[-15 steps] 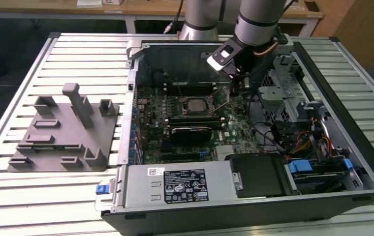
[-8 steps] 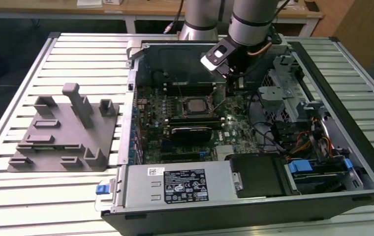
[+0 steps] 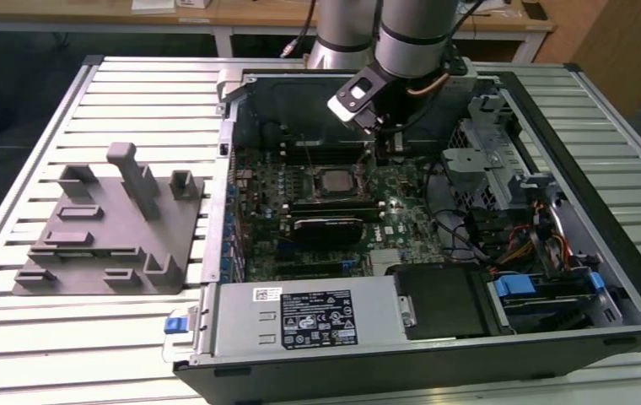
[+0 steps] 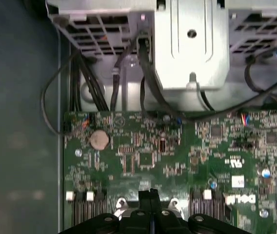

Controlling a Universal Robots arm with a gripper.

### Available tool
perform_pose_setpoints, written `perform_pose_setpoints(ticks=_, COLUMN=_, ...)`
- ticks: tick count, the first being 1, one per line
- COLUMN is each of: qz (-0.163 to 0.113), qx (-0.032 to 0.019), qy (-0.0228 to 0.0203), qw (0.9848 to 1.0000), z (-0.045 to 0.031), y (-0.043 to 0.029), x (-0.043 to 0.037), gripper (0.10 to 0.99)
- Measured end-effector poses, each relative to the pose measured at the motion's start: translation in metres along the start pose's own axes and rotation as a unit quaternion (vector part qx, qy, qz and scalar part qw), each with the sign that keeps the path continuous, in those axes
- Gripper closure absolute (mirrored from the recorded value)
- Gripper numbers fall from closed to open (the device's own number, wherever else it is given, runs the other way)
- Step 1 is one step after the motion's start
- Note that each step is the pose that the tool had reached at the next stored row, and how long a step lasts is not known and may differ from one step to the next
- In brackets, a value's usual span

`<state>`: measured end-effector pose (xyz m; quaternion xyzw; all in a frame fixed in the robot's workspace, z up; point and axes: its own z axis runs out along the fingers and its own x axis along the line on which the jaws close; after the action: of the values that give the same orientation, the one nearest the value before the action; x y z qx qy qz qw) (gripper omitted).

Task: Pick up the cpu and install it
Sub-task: 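Close the cpu cover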

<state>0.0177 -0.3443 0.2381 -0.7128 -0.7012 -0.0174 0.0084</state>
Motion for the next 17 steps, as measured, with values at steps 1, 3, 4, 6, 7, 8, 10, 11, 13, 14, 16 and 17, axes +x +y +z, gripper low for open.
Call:
perform_pose_setpoints(ticks=1, qz=0.0, qx=-0.0003, qy=0.0, qw=1.0, z=0.0, y=-0.0028, x=0.0, gripper=0.98)
perform_pose_setpoints(ticks=3, qz=0.0, qx=-0.0011, qy=0.0, qw=1.0, z=-0.0001, y=-0.0093, x=-0.0002, gripper=0.98)
perform_pose_setpoints(ticks=4, qz=0.0, qx=-0.0014, qy=0.0001, qw=1.0, z=-0.0001, y=-0.0121, x=-0.0002, gripper=0.98)
perform_pose_setpoints(ticks=6, qz=0.0, qx=-0.002, qy=0.0001, qw=1.0, z=-0.0002, y=-0.0176, x=-0.0003, gripper=0.98)
perform_pose_setpoints(ticks=7, qz=0.0, qx=-0.0023, qy=0.0001, qw=1.0, z=-0.0002, y=-0.0203, x=-0.0003, gripper=0.98)
perform_pose_setpoints(ticks=8, qz=0.0, qx=-0.0027, qy=0.0001, qw=1.0, z=-0.0002, y=-0.0232, x=-0.0003, gripper=0.98)
perform_pose_setpoints(ticks=10, qz=0.0, qx=-0.0031, qy=0.0, qw=1.0, z=-0.0004, y=-0.0284, x=-0.0004, gripper=0.98)
perform_pose_setpoints(ticks=11, qz=0.0, qx=-0.0034, qy=0.0, qw=1.0, z=-0.0004, y=-0.0314, x=-0.0005, gripper=0.98)
perform_pose_setpoints(ticks=13, qz=0.0, qx=-0.004, qy=0.0001, qw=1.0, z=-0.0005, y=-0.0372, x=-0.0006, gripper=0.98)
perform_pose_setpoints(ticks=14, qz=0.0, qx=-0.0043, qy=0.0001, qw=1.0, z=-0.0005, y=-0.04, x=-0.0006, gripper=0.98)
perform_pose_setpoints(ticks=16, qz=0.0, qx=-0.0046, qy=0.0001, qw=1.0, z=-0.0006, y=-0.0449, x=-0.0007, gripper=0.98)
perform_pose_setpoints(ticks=17, qz=0.0, qx=-0.0047, qy=0.0001, qw=1.0, z=-0.0005, y=-0.0466, x=-0.0007, gripper=0.98)
